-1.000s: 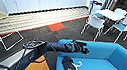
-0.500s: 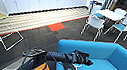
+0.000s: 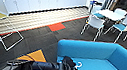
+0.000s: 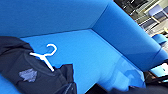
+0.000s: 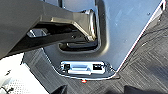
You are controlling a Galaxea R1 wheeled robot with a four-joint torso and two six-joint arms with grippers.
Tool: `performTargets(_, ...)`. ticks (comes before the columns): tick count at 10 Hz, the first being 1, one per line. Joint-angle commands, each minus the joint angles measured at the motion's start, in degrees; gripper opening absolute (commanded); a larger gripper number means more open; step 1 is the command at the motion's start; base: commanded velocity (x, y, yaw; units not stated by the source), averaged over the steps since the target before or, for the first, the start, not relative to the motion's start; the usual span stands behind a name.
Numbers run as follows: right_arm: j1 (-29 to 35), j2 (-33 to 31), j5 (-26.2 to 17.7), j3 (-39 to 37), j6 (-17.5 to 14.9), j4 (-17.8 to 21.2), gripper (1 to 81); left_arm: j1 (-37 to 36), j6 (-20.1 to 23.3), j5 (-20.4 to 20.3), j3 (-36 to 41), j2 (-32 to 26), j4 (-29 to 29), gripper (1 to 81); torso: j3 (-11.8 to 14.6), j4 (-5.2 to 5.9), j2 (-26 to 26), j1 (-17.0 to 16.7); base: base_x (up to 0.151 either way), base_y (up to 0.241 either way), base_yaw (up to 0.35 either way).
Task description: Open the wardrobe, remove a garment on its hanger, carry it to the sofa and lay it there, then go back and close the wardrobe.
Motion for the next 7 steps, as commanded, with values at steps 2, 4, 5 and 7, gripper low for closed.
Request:
performTargets(2, -0.5, 0.7, -3.0, 0.5, -0.2, -0.4, 81.1, 9.5, 2.0, -2.8, 12.0, -11.4, 7.2, 81.1, 2.8, 0.0, 0.0, 0.0, 0.0, 0.0, 0.0)
performTargets(4, -0.3, 0.6, -3.0, 0.5, -0.2, -0.4, 81.1, 16.8, 2.2, -7.6, 12.2, -16.9, 9.9, 81.1, 5.2, 0.0, 0.0, 0.0, 0.0, 0.0, 0.0)
performTargets(5, -0.1, 0.5, -3.0, 0.5, -0.2, -0.4, 81.1, 20.4, 2.2, -8.0, 12.3, -19.1, 10.9, 81.1, 6.2, 0.0, 0.0, 0.0, 0.0, 0.0, 0.0)
performTargets(7, 0.2, 0.5, -3.0, 0.4, -0.2, -0.4, 81.1, 27.8, 2.2, -10.9, 11.0, -23.1, 15.6, 81.1, 7.8, 0.0, 0.0, 0.0, 0.0, 0.0, 0.0)
